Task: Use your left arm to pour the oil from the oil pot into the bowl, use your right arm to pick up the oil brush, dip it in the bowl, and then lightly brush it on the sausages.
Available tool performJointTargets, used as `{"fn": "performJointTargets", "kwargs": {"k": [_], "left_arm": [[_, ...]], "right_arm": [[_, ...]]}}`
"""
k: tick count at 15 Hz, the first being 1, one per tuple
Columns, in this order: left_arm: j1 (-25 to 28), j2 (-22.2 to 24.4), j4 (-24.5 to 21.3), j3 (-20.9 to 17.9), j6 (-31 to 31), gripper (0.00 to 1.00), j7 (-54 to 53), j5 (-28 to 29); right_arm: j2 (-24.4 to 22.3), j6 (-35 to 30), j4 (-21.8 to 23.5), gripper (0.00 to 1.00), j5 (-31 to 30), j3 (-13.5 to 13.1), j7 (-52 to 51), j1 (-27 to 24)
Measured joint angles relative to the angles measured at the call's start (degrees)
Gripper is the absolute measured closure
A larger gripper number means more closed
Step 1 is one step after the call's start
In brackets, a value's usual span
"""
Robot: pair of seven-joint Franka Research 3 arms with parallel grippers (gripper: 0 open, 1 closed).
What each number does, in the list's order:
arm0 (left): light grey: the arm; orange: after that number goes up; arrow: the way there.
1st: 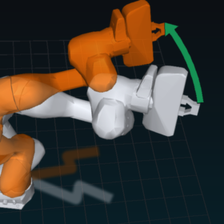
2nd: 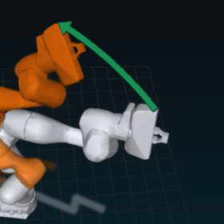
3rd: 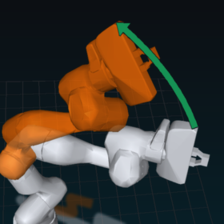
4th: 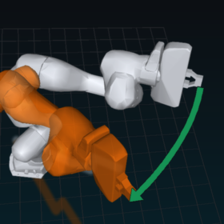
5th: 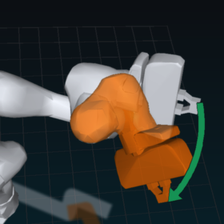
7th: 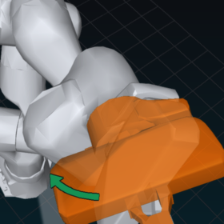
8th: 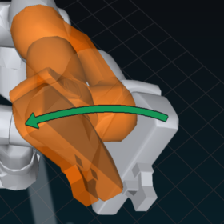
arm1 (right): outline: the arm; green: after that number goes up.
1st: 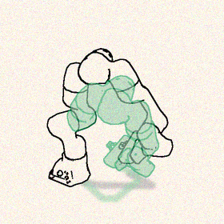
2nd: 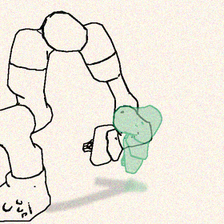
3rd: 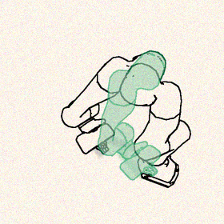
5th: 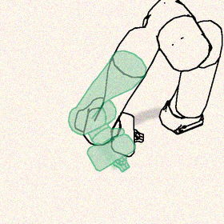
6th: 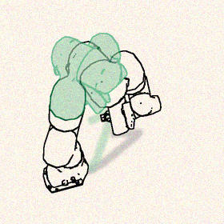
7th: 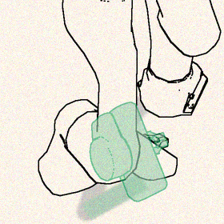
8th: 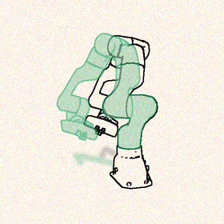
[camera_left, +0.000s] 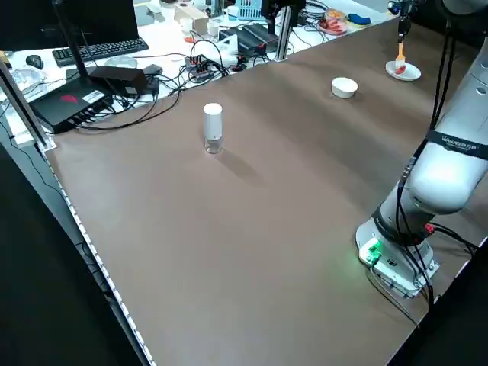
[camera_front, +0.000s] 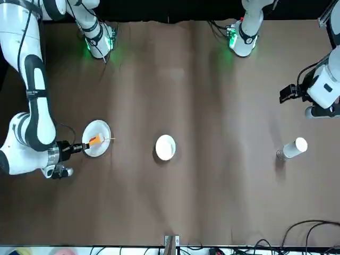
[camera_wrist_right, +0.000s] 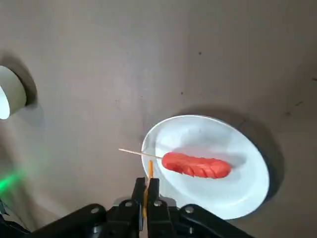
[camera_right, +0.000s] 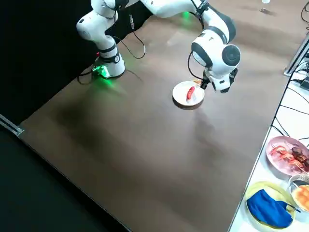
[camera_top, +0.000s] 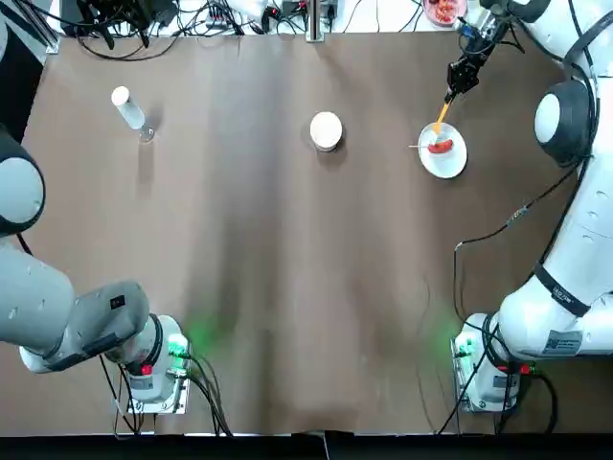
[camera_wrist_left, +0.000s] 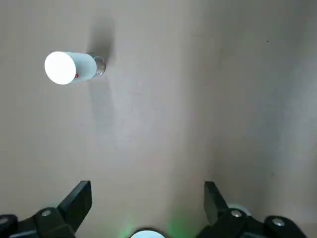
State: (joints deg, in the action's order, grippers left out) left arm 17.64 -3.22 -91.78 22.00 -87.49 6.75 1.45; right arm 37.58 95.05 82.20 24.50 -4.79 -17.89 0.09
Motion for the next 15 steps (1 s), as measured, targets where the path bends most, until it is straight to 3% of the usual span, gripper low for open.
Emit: {"fn": "performJointTargets", "kwargs": {"k": [15], "left_arm": [[0.2,0.3,0.0,0.0,0.0,0.0,0.0,0.0]], "right_arm": [[0.9,6.4,1.1,0.95,-4.0,-0.1,-12.9,-5.0]]}}
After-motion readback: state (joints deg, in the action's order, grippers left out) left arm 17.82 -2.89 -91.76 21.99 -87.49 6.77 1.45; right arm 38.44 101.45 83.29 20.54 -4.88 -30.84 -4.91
